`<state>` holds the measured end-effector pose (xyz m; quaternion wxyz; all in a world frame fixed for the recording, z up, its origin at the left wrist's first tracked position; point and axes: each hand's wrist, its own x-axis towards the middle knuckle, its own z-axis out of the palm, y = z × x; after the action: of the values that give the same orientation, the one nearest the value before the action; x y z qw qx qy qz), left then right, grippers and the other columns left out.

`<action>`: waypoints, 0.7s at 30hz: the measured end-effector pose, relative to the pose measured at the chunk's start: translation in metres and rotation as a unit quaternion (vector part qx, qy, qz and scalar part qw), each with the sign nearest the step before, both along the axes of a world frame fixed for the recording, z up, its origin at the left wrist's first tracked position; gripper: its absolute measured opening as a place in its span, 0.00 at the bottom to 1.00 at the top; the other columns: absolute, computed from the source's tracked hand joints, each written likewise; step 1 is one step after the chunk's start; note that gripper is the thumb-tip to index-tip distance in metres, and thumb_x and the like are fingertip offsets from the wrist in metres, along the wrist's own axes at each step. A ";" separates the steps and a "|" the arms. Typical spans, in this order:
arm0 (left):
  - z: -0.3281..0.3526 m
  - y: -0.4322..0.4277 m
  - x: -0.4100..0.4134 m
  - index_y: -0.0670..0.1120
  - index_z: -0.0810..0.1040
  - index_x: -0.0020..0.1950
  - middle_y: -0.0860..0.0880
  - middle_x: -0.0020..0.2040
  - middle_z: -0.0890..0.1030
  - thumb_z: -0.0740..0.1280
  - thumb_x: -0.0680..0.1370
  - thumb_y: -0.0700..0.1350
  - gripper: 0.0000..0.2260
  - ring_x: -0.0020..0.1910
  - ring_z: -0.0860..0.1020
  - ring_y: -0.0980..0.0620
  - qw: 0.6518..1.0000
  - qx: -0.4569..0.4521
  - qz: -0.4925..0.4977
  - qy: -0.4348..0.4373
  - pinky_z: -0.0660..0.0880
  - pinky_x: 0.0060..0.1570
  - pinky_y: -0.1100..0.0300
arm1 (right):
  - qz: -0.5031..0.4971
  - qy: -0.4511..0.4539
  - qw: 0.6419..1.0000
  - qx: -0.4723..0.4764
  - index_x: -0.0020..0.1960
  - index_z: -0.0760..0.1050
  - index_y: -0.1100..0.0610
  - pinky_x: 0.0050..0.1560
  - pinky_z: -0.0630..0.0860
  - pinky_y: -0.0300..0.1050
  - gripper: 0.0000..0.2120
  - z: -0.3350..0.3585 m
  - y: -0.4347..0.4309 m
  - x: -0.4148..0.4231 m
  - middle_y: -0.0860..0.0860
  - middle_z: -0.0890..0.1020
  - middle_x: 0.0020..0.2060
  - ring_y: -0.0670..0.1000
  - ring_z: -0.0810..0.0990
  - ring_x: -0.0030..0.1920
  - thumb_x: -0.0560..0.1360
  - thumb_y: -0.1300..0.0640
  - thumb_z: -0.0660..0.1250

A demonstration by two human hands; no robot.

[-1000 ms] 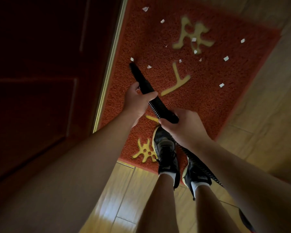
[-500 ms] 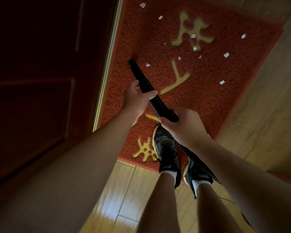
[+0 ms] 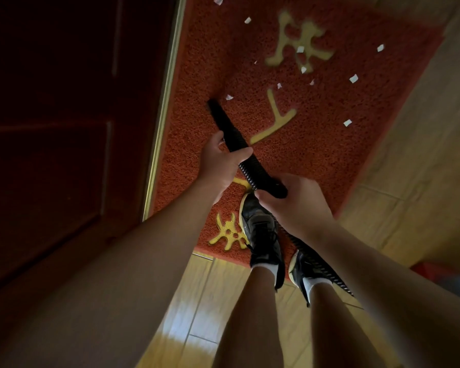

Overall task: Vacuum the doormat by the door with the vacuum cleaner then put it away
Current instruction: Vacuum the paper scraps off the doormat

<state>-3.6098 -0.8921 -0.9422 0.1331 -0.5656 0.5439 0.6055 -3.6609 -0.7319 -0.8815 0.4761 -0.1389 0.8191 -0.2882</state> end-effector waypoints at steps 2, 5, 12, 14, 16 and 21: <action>0.001 0.004 0.000 0.47 0.78 0.68 0.50 0.65 0.79 0.76 0.66 0.51 0.31 0.63 0.79 0.46 1.000 0.000 -0.003 0.001 0.76 0.65 0.38 | -0.001 0.000 1.000 0.004 0.40 0.75 0.55 0.24 0.66 0.47 0.12 0.002 0.004 0.000 0.52 0.76 0.26 0.56 0.74 0.25 0.76 0.49 0.70; 0.002 0.009 -0.002 0.47 0.78 0.67 0.51 0.65 0.79 0.76 0.66 0.52 0.30 0.64 0.79 0.46 1.000 -0.001 -0.009 0.004 0.75 0.65 0.37 | -0.008 -0.004 1.000 0.012 0.42 0.77 0.58 0.25 0.68 0.48 0.13 0.003 0.008 -0.001 0.53 0.77 0.27 0.57 0.76 0.27 0.76 0.49 0.71; 0.003 0.020 -0.012 0.49 0.78 0.66 0.52 0.65 0.79 0.75 0.69 0.49 0.26 0.61 0.80 0.47 1.000 0.001 -0.023 0.008 0.78 0.62 0.39 | -0.020 0.006 0.999 0.027 0.45 0.80 0.56 0.27 0.71 0.49 0.11 0.006 0.017 -0.005 0.53 0.79 0.29 0.55 0.78 0.28 0.76 0.48 0.70; 0.002 0.025 -0.012 0.48 0.78 0.67 0.51 0.64 0.79 0.76 0.72 0.46 0.23 0.59 0.80 0.48 1.000 0.005 -0.024 0.008 0.79 0.60 0.38 | -0.030 0.005 0.999 0.030 0.46 0.80 0.56 0.26 0.70 0.47 0.10 0.006 0.022 -0.004 0.52 0.79 0.29 0.54 0.78 0.28 0.76 0.48 0.70; 0.002 0.029 -0.012 0.48 0.78 0.67 0.52 0.64 0.79 0.76 0.71 0.47 0.25 0.60 0.80 0.48 1.000 0.005 -0.026 0.006 0.78 0.62 0.39 | -0.042 0.003 0.998 0.036 0.47 0.80 0.55 0.24 0.67 0.43 0.10 0.007 0.026 -0.002 0.51 0.79 0.29 0.52 0.77 0.28 0.76 0.48 0.70; 0.006 0.040 -0.011 0.51 0.79 0.66 0.53 0.64 0.80 0.75 0.65 0.54 0.29 0.63 0.79 0.47 0.999 0.007 -0.043 -0.006 0.76 0.66 0.39 | -0.066 -0.026 0.996 0.047 0.49 0.78 0.53 0.24 0.68 0.42 0.10 0.011 0.036 0.003 0.49 0.79 0.30 0.51 0.78 0.29 0.77 0.47 0.68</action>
<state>-3.6204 -0.8517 -0.9365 0.1661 -0.5440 0.5625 0.6000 -3.6574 -0.6956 -0.8704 0.4830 -0.0542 0.8267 -0.2835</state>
